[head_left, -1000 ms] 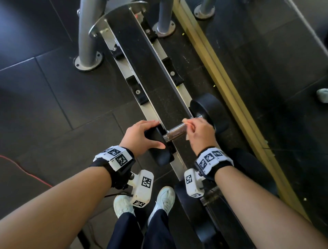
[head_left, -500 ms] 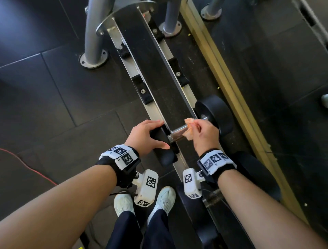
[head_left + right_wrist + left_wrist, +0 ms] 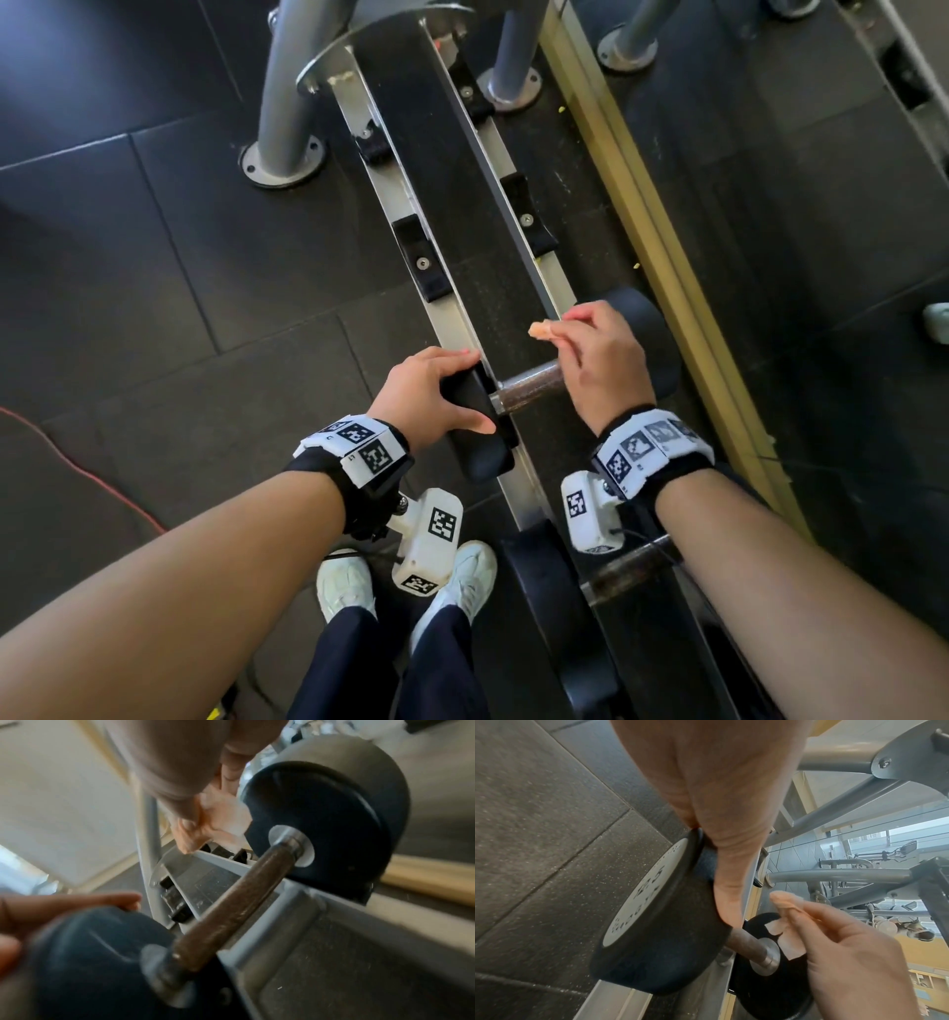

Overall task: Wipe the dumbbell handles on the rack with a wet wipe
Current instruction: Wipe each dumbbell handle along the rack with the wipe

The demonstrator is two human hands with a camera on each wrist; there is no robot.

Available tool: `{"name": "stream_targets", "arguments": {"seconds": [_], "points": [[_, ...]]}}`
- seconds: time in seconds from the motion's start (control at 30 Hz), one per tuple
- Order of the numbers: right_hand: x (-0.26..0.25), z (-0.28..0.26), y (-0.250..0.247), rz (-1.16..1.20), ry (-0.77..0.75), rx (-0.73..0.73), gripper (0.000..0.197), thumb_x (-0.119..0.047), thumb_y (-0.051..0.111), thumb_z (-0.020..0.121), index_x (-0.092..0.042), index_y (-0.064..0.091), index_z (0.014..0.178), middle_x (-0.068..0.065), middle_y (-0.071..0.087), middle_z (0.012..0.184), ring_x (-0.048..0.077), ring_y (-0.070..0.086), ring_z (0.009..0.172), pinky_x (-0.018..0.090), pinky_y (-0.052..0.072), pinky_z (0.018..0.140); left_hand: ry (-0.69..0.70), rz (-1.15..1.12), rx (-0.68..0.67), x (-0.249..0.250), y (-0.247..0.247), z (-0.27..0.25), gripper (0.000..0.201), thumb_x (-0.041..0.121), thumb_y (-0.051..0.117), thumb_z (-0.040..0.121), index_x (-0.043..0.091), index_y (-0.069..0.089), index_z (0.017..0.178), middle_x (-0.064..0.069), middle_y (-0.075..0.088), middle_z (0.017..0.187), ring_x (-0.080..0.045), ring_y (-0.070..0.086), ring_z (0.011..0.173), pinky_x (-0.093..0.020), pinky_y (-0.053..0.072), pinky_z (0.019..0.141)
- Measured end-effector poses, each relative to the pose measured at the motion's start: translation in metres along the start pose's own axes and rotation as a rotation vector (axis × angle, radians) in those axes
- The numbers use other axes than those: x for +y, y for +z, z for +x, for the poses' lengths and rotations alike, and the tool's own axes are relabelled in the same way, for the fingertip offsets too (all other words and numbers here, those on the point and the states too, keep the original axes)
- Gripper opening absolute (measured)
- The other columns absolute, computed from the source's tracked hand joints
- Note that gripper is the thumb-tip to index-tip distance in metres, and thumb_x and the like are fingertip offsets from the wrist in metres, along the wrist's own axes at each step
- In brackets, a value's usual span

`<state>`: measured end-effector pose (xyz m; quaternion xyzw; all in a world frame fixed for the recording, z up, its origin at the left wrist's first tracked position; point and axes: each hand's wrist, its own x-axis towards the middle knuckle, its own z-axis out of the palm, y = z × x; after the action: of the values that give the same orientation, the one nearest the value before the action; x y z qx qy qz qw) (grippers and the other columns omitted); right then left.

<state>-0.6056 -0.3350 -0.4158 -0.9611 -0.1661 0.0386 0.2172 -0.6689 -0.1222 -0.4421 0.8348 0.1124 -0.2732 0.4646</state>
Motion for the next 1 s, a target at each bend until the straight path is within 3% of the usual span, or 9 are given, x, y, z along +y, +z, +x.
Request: {"name": "stream_targets", "arguments": {"seconds": [0.17,0.3,0.37,0.5,0.57,0.63,0.73,0.8,1.0], "points": [[0.010,0.000,0.010,-0.235,-0.106,-0.381,0.027,-0.013,0.065,0.091,-0.017,0.065,0.118,0.002,0.065,0.116,0.018,0.060,0.109,0.034,0.050,0.098,-0.005,-0.016,0.003,0.000,0.000,0.001,0.089,0.037,0.093,0.058,0.033,0.056,0.138,0.015,0.053,0.136,-0.007,0.045,0.130,-0.030,0.035,0.114],[0.015,-0.009,0.014,-0.276,-0.086,-0.458,0.048,-0.014,0.061,0.094,-0.024,0.052,0.140,0.006,0.068,0.120,0.025,0.058,0.123,0.041,0.033,0.114,0.010,-0.009,-0.002,-0.001,0.001,0.001,0.088,0.038,0.092,0.059,0.033,0.056,0.138,0.014,0.053,0.137,-0.009,0.045,0.130,-0.032,0.035,0.115],[0.014,-0.006,0.012,-0.225,-0.050,-0.484,0.044,-0.015,0.055,0.098,-0.027,0.053,0.140,0.007,0.068,0.125,0.030,0.052,0.131,0.046,0.033,0.114,0.020,-0.003,-0.003,-0.002,0.001,0.002,0.087,0.040,0.092,0.059,0.033,0.056,0.138,0.013,0.053,0.137,-0.010,0.044,0.131,-0.032,0.034,0.115],[-0.005,-0.002,0.016,-0.211,-0.172,-0.628,0.040,-0.013,0.048,0.100,-0.032,0.057,0.134,0.000,0.070,0.120,0.021,0.063,0.116,0.044,0.041,0.110,0.019,0.009,-0.011,-0.001,0.000,0.003,0.087,0.042,0.091,0.059,0.034,0.056,0.138,0.012,0.052,0.138,-0.011,0.043,0.132,-0.034,0.032,0.116],[-0.005,-0.003,0.013,-0.210,-0.196,-0.659,0.041,-0.011,0.049,0.099,-0.033,0.058,0.132,-0.001,0.068,0.124,0.020,0.062,0.118,0.042,0.043,0.108,0.014,0.008,-0.013,-0.001,0.000,0.002,0.087,0.041,0.091,0.060,0.034,0.055,0.139,0.012,0.051,0.139,-0.010,0.043,0.133,-0.031,0.031,0.116],[0.005,-0.003,0.003,-0.241,-0.155,-0.635,0.042,-0.011,0.054,0.096,-0.033,0.056,0.132,0.001,0.066,0.125,0.023,0.058,0.124,0.042,0.043,0.109,0.013,0.003,-0.007,-0.002,0.000,0.001,0.088,0.040,0.092,0.059,0.034,0.055,0.139,0.013,0.052,0.139,-0.010,0.043,0.133,-0.028,0.031,0.115],[0.015,-0.007,-0.009,-0.305,-0.086,-0.506,0.039,-0.015,0.060,0.093,-0.031,0.057,0.128,0.002,0.068,0.112,0.022,0.065,0.107,0.039,0.051,0.096,0.015,0.003,0.003,-0.003,0.000,0.001,0.089,0.042,0.092,0.057,0.036,0.056,0.138,0.015,0.053,0.139,-0.009,0.044,0.133,-0.032,0.032,0.116],[0.007,-0.010,-0.003,-0.230,-0.067,-0.482,0.034,-0.014,0.056,0.095,-0.027,0.060,0.126,0.002,0.068,0.110,0.020,0.065,0.103,0.038,0.052,0.095,0.012,-0.004,0.009,-0.003,0.000,0.002,0.089,0.042,0.093,0.056,0.036,0.057,0.137,0.016,0.054,0.138,-0.008,0.044,0.133,-0.032,0.032,0.116],[-0.012,-0.009,0.008,-0.134,-0.142,-0.636,0.036,-0.012,0.048,0.100,-0.030,0.060,0.129,0.003,0.069,0.113,0.019,0.066,0.106,0.039,0.050,0.100,0.006,-0.021,0.006,-0.005,0.002,0.002,0.087,0.039,0.092,0.058,0.039,0.055,0.136,0.018,0.054,0.136,-0.007,0.045,0.131,-0.035,0.035,0.116]]}}
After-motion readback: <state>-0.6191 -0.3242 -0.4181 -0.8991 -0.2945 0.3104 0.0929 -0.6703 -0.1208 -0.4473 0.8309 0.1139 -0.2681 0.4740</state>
